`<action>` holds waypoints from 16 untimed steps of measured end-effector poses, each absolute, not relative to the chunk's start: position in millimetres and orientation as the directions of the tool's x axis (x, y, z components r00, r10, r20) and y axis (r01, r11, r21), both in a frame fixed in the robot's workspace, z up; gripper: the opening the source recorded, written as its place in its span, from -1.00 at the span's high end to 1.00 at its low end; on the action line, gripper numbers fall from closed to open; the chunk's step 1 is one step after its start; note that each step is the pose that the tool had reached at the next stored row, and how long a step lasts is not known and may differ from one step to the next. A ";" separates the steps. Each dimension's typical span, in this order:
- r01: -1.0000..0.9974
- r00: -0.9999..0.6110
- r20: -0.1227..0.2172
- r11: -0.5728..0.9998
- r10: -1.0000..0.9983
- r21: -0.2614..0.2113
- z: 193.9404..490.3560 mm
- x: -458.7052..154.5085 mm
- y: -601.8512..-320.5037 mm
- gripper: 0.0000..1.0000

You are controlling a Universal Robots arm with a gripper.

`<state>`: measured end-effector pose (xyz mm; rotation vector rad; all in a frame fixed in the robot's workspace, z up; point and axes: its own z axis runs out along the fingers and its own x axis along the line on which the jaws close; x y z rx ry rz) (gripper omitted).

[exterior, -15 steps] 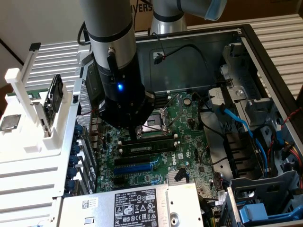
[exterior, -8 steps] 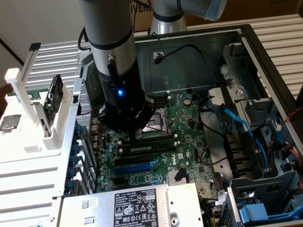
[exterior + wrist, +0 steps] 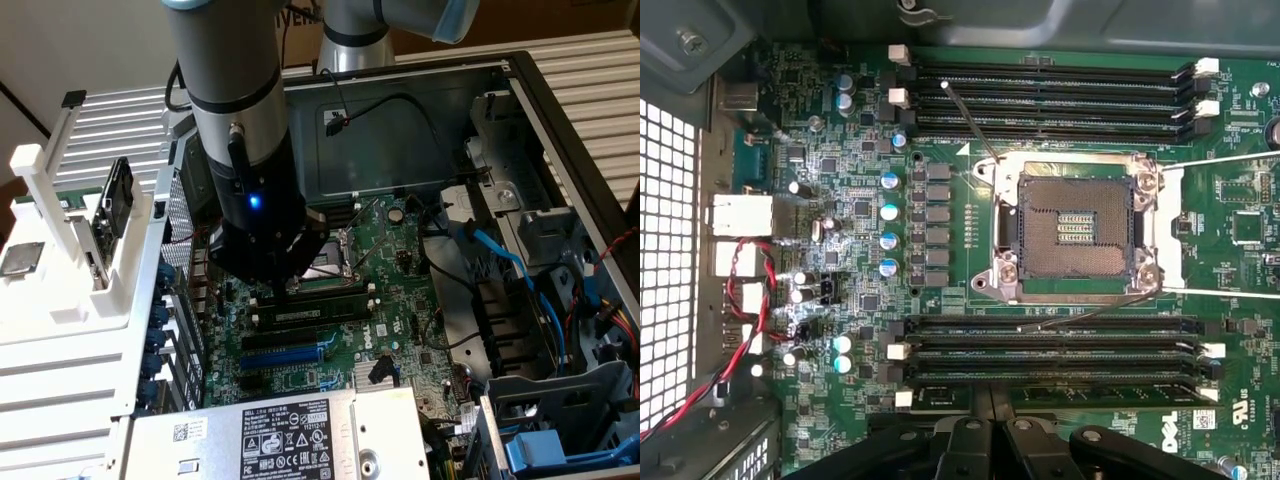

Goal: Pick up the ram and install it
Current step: 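Press down the ram until it locks into place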

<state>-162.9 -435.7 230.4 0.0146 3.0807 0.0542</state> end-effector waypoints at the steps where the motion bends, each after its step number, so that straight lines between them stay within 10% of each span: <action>1: 0.008 -0.998 -0.060 0.999 0.011 0.036 229.9 -163.0 -435.7 0.80; 16: 0.008 -0.998 -0.060 0.999 0.011 0.040 250.7 -153.8 -436.2 0.80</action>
